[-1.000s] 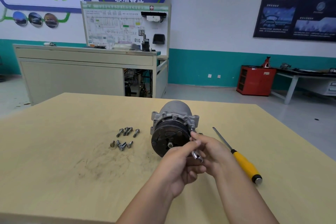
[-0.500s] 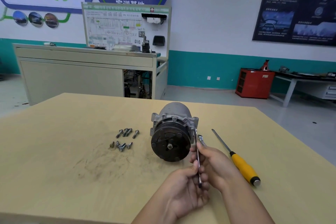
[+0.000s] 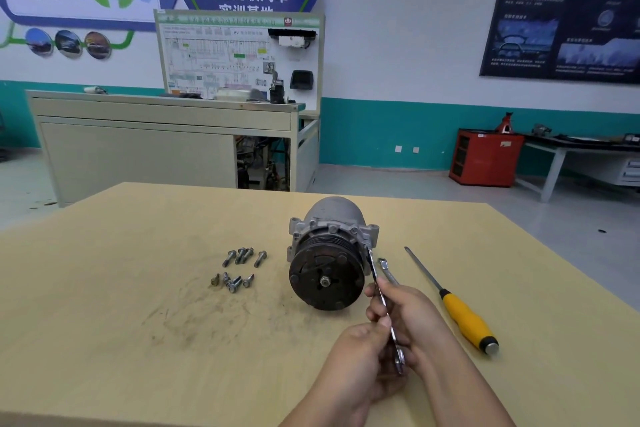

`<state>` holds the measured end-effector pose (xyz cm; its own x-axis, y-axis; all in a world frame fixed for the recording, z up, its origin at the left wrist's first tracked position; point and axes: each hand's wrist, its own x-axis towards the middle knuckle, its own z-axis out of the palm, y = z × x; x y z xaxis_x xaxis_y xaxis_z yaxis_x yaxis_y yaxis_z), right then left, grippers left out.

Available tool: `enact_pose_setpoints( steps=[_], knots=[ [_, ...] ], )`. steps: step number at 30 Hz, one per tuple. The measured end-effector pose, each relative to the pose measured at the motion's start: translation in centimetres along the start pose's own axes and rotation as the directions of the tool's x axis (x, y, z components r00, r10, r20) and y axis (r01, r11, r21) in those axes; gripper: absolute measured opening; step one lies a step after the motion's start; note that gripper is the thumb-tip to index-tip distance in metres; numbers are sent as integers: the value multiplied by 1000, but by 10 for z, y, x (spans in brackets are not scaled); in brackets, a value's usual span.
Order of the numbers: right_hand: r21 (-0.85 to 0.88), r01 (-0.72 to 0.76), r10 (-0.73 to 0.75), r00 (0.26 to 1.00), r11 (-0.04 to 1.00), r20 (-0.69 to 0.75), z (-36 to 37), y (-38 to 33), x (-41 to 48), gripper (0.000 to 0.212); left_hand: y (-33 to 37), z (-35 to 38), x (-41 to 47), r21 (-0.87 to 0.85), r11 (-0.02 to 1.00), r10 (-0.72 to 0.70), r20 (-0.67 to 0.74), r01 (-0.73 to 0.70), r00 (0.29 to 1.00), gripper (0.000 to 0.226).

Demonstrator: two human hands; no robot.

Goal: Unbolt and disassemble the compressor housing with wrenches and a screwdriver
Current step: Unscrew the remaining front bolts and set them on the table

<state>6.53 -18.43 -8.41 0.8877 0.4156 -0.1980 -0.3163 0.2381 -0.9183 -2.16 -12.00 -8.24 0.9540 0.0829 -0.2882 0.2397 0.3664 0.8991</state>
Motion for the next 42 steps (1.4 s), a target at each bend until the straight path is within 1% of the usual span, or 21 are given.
enact_pose_setpoints(
  steps=[2,6,10,15,18,21,24,27,29,32,34,37,38,40,41,42],
  knots=[
    [-15,-1,1,1000,1000,-10,1,-1,0,31,1,-1,0,0,1000,3,2,-3,1000,39],
    [-138,-7,1,999,990,-44,-2,-2,-1,31,2,-4,0,-32,999,-15,32,16,999,39],
    [-212,9,-26,997,977,-79,-2,-2,-1,31,1,-7,1,-69,997,-20,56,24,998,40],
    [-247,23,-46,995,969,-89,2,-6,-1,30,3,-9,2,-102,995,-14,59,20,998,40],
    [-234,23,-45,995,972,-92,4,-9,-1,30,5,-10,3,-127,992,-14,67,23,998,41],
    [-219,13,-34,995,976,-91,7,-10,-2,29,7,-11,4,-146,989,-24,75,35,997,38],
    [-270,40,-73,991,962,-110,10,-13,-4,29,8,-10,4,-150,987,-47,70,57,996,30],
    [-321,64,-112,985,945,-134,12,-20,-4,30,9,-9,5,-106,994,-5,30,9,1000,16],
    [-366,67,-130,980,928,-149,11,-26,-4,29,11,-8,6,-94,995,32,14,-30,999,16],
    [-428,60,-137,979,902,-151,11,-34,-5,27,15,-6,6,-139,989,53,19,-50,998,24],
    [-455,69,-151,978,888,-145,13,-37,-5,28,18,-2,5,-176,984,39,29,-33,999,23],
    [-504,84,-177,974,860,-140,14,-43,-6,30,22,2,3,-313,949,-5,70,27,998,16],
    [-505,85,-178,974,859,-139,15,-44,-7,30,22,3,2,-362,931,-17,93,49,996,19],
    [-457,67,-140,982,887,-129,16,-45,-9,30,21,4,3,-424,903,-21,125,73,992,30],
    [-399,38,-93,989,916,-119,16,-44,-10,30,21,4,3,-448,890,-28,137,87,990,29],
    [-319,-6,-28,994,948,-102,16,-43,-10,31,21,3,2,-472,876,-35,152,104,988,21]
  ],
)
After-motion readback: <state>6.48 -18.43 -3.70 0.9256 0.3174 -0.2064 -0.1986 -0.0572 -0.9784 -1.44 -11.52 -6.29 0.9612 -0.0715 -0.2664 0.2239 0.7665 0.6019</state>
